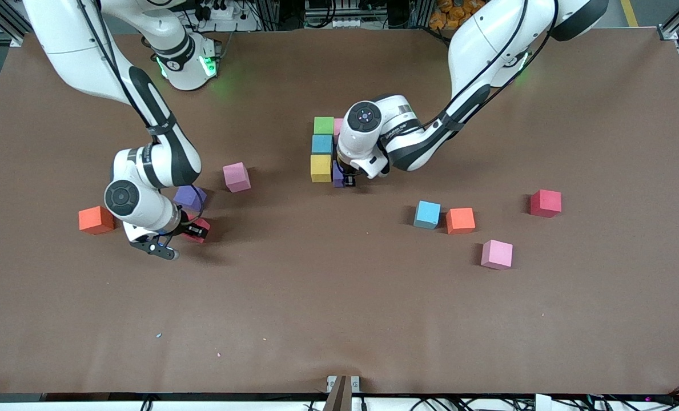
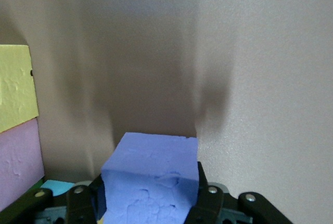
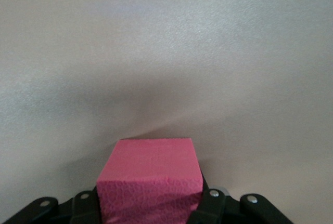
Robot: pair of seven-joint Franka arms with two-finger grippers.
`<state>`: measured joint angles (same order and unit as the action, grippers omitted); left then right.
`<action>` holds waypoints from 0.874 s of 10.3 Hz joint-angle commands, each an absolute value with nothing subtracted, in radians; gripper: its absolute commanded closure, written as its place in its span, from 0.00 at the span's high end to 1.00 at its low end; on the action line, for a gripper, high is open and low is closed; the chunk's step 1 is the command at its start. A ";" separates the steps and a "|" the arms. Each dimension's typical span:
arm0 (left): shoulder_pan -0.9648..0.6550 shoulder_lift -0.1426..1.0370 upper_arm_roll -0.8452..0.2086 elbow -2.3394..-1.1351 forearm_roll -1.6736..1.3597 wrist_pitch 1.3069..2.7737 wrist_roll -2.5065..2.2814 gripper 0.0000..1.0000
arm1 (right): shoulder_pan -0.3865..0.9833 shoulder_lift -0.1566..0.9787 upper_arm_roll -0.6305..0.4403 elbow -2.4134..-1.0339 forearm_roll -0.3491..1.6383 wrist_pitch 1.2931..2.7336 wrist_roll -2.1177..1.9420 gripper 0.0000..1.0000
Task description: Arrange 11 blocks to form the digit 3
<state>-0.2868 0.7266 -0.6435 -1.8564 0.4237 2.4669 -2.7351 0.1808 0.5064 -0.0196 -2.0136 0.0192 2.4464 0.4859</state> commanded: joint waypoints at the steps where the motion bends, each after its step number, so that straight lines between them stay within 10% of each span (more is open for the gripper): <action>1: -0.299 0.719 -0.640 -1.867 0.453 2.459 -2.844 0.00 | 0.207 0.479 0.003 -2.014 0.020 2.428 0.502 0.09; 9: -0.304 0.713 -0.647 -1.870 0.445 2.459 -2.861 0.00 | 0.382 0.476 0.050 -1.845 0.018 2.260 0.454 0.09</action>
<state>-0.2917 0.7271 -0.6463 -1.8636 0.4236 2.4665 -2.7422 0.3899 0.4790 0.0341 -1.8635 0.0192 2.2911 0.4796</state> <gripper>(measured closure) 0.396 0.392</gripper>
